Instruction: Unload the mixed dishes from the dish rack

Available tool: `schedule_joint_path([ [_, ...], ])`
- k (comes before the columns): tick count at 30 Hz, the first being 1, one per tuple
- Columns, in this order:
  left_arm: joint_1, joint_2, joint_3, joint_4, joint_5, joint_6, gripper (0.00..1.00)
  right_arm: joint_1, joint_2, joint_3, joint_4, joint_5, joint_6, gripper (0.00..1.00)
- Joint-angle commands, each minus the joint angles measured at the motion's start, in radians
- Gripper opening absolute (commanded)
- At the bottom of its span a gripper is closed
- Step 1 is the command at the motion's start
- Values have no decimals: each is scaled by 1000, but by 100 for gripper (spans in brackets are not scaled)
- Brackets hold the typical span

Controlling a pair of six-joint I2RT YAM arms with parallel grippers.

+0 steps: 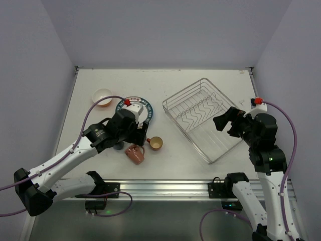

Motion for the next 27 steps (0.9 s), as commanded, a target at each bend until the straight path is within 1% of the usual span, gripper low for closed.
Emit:
schedule_joint_path([
  [1,5,-3,-36,-66,-4,-12,100,6,-3,6,37,-41,-18,99],
  [5,22,-9,-52,-85,-3,-24,100,6,-12,7,28,-46,-30,99],
  [9,117,8,-104,-92,59,-15,100,7,-29,11,25,-53,-32,99],
  [12,123,13,-136,-66,82,-39,100,7,-42,1,33,-75,-32,99],
  [13,123,26,-148,-62,110,-42,100,7,-44,-2,34,-82,-32,99],
  [16,123,60,-148,-50,124,-50,100,7,-61,-12,45,-98,-30,99],
  [18,123,76,-151,-23,153,-47,100,7,-69,-19,51,-114,-30,99],
  [25,123,171,-158,-18,170,-32,100,20,-104,-23,54,-125,-36,99],
  [27,123,186,-158,-12,199,-22,100,21,-110,-22,57,-130,-38,99],
])
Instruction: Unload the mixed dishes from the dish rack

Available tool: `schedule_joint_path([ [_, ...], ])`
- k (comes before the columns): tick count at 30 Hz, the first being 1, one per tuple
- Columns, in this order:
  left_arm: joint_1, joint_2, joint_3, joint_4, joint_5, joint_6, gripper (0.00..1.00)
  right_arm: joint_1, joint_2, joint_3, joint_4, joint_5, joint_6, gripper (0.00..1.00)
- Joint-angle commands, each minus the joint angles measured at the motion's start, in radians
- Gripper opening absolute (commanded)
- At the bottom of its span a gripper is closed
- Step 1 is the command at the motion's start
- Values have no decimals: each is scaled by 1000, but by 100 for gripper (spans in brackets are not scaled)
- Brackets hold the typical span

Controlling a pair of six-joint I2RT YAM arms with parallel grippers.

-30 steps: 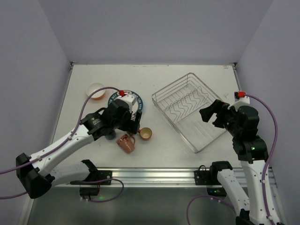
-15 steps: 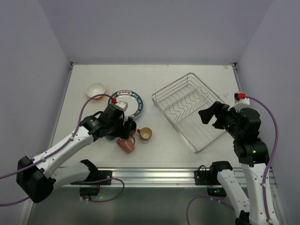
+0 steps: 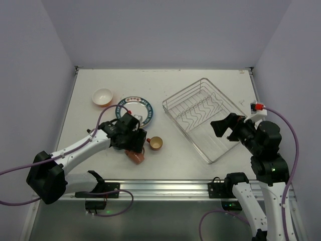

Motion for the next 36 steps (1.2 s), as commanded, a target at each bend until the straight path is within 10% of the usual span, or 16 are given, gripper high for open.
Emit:
schedule_joint_path([
  [1,4,19,-4,28,73,22,100,7,-12,-4,46,-30,-24,99],
  [14,4,71,-2,71,202,105,96,30,-15,5,39,-34,-40,99],
  [36,-36,34,-76,82,191,-61,49,44,-42,-7,37,-28,-47,99],
])
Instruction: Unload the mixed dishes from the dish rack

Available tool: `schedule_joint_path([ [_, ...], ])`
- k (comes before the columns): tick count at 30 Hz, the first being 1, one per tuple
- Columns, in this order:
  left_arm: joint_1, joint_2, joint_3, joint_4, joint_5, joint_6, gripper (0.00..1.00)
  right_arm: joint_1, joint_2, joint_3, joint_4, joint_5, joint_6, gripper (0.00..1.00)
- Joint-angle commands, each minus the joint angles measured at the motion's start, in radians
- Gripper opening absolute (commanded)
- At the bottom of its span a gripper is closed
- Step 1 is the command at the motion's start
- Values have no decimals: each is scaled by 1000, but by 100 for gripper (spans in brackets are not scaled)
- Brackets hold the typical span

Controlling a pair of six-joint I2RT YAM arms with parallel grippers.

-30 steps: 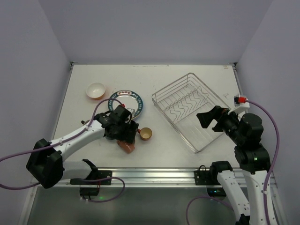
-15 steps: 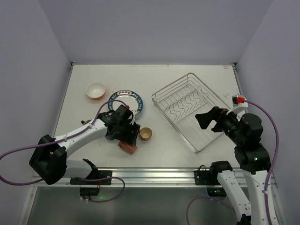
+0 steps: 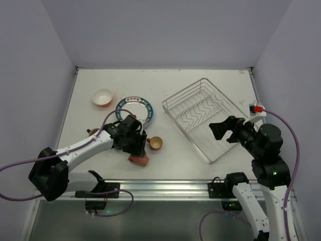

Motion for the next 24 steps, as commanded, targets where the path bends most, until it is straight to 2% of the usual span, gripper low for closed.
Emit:
schedule_joint_path([
  [1,-50,-27,-51,6,-5,-82,48,8,-9,-6,21,-4,-20,99],
  [4,-85,-47,-59,6,-38,-122,46,12,-17,-11,23,-1,-21,99],
  [5,-91,-55,-59,5,-45,-130,42,12,-19,-12,24,-2,-20,99],
  [13,-137,-61,-49,-3,-93,-170,31,20,-20,-6,18,8,-24,99],
  [18,-157,-67,-37,-20,-120,-176,20,22,-20,-6,15,11,-24,99],
  [22,-183,-56,-16,-53,-130,-169,16,23,-19,-5,20,5,-26,99],
  [24,-211,-47,16,-81,-183,-179,10,25,-19,-3,21,-1,-26,99],
])
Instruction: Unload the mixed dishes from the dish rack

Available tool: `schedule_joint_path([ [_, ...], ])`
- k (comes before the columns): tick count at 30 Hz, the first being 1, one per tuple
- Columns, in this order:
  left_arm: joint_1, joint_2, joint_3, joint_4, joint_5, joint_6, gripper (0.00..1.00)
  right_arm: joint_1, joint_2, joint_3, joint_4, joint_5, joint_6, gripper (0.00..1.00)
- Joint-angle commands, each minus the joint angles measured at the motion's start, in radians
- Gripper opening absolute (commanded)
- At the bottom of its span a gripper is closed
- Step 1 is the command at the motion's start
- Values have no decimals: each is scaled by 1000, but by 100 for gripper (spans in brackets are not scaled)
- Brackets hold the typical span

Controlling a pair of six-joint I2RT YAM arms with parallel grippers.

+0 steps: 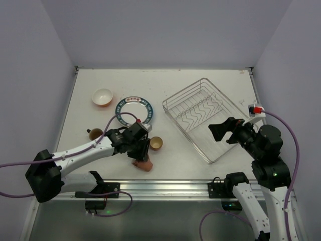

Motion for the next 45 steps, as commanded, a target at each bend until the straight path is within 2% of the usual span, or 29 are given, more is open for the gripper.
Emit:
schedule_joint_path([
  [1,-45,28,50,-129,-118,-9,6,6,-5,4,20,-3,-18,99],
  [3,-77,35,74,-160,-152,-26,0,6,-8,5,20,-5,-18,99],
  [15,-229,88,120,-197,-276,-140,0,8,-19,15,20,-17,-20,99],
  [23,-343,234,196,-238,-431,-224,0,9,-31,10,30,-45,-21,99],
  [30,-374,315,237,-241,-532,-278,0,11,-31,5,32,-40,-23,99],
  [36,-415,378,292,-307,-634,-327,0,12,-31,5,35,-37,-24,99],
  [45,-415,280,268,-189,-651,-321,0,16,-21,8,35,-38,-24,99],
])
